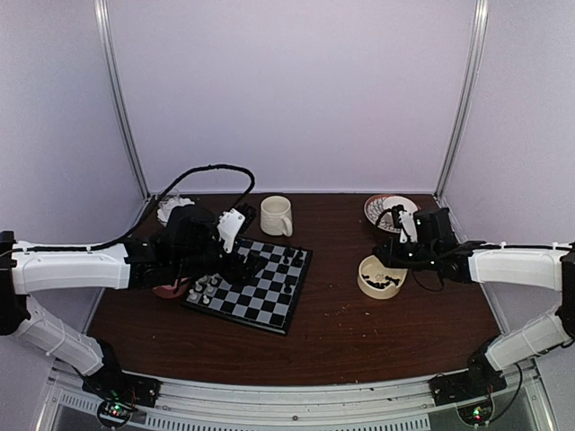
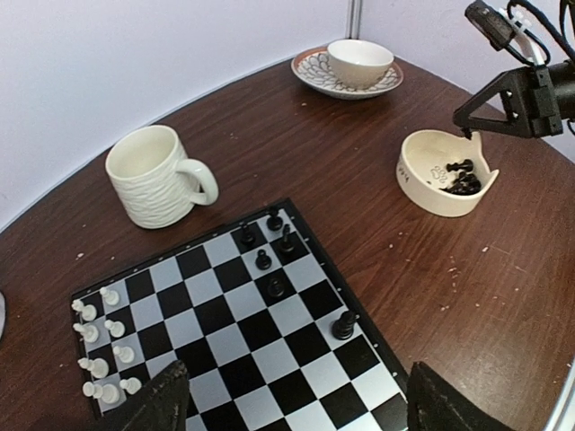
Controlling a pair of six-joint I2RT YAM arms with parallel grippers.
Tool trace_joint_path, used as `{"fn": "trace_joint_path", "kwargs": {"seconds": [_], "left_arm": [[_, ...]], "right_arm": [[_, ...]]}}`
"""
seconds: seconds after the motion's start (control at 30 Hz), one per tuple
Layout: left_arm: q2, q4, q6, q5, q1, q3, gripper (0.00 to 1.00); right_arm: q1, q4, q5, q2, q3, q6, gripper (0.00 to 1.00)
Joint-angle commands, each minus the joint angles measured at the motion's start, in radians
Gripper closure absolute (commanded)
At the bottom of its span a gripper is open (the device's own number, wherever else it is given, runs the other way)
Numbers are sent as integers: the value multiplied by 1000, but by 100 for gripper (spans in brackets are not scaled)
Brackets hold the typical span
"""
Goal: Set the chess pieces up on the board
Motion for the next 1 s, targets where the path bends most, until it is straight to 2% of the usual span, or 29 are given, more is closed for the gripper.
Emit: {"fn": "trace_joint_path", "kwargs": {"seconds": [0.0, 0.23, 0.47, 0.77, 0.97], "left_arm": [[-1, 155, -11, 116, -7, -19, 17], [127, 200, -86, 125, -35, 77, 22], [258, 282, -90, 121, -76, 168, 22], [413, 316, -68, 209, -87, 306, 28], [500, 284, -29, 251, -90, 417, 42]], "right_arm": [[2, 190, -136, -52, -27, 113, 93], [2, 308, -264, -9, 4, 284, 93], [22, 508, -353, 79, 18, 457, 94], [73, 494, -320, 31, 7, 432, 93], [101, 474, -307, -16, 1, 391, 94]]}}
